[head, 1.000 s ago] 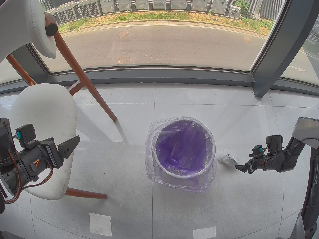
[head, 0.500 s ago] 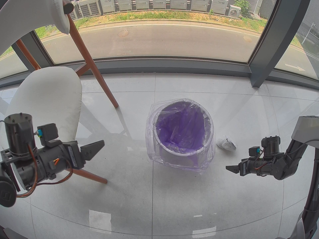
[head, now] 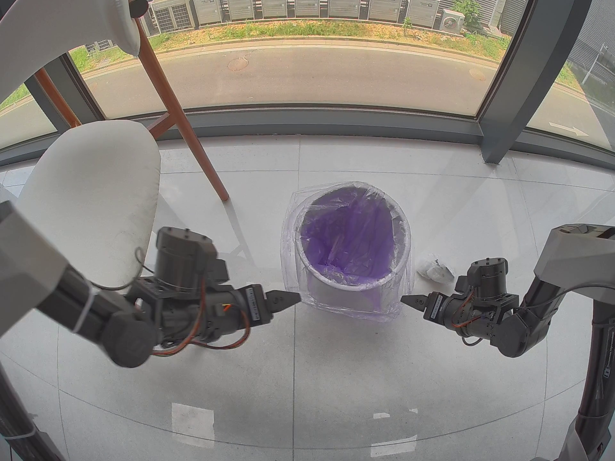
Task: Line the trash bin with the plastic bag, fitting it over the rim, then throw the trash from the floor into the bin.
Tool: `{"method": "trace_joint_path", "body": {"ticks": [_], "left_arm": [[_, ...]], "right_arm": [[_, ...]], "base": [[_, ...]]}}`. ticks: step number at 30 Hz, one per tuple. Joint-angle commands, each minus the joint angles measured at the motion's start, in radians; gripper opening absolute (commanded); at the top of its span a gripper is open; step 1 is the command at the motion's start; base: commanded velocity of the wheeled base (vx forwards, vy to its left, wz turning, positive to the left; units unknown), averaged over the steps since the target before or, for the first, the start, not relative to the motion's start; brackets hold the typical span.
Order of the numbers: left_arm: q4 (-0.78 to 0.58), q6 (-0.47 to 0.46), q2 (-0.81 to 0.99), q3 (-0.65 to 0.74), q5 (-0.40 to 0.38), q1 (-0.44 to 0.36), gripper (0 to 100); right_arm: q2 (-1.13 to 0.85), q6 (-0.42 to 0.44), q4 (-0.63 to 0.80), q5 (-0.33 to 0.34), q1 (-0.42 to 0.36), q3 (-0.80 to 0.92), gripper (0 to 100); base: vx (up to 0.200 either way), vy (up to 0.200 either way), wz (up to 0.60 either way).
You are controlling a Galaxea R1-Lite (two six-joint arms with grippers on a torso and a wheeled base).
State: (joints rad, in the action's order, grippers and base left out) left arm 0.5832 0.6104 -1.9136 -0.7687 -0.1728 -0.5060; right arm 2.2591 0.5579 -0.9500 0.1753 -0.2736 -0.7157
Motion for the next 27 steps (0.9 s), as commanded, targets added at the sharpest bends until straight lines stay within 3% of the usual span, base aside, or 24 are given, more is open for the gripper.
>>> {"method": "trace_joint_path", "body": {"ticks": [1,6,7,21,27], "left_arm": [[0.015,0.058,-0.328,-0.204,-0.021,-0.025,100],[0.01,0.061,-0.367,-0.261,-0.021,-0.025,100],[0.009,0.061,-0.375,-0.268,-0.021,-0.025,100],[0.007,0.061,-0.472,-0.371,-0.011,-0.017,100],[-0.013,0.109,-0.561,-0.523,0.018,-0.019,100]], "right_arm": [[0.096,0.085,-0.027,-0.056,-0.052,-0.094,100],[0.129,0.085,-0.038,-0.066,-0.053,-0.126,100],[0.134,0.085,-0.038,-0.073,-0.053,-0.134,0],[0.177,0.071,-0.038,-0.086,-0.058,-0.143,0],[0.234,-0.018,-0.078,-0.12,-0.062,-0.191,0]], "base": [[0.0,0.0,0.0],[0.0,0.0,0.0],[0.0,0.0,0.0],[0.0,0.0,0.0],[0.0,0.0,0.0]]}}
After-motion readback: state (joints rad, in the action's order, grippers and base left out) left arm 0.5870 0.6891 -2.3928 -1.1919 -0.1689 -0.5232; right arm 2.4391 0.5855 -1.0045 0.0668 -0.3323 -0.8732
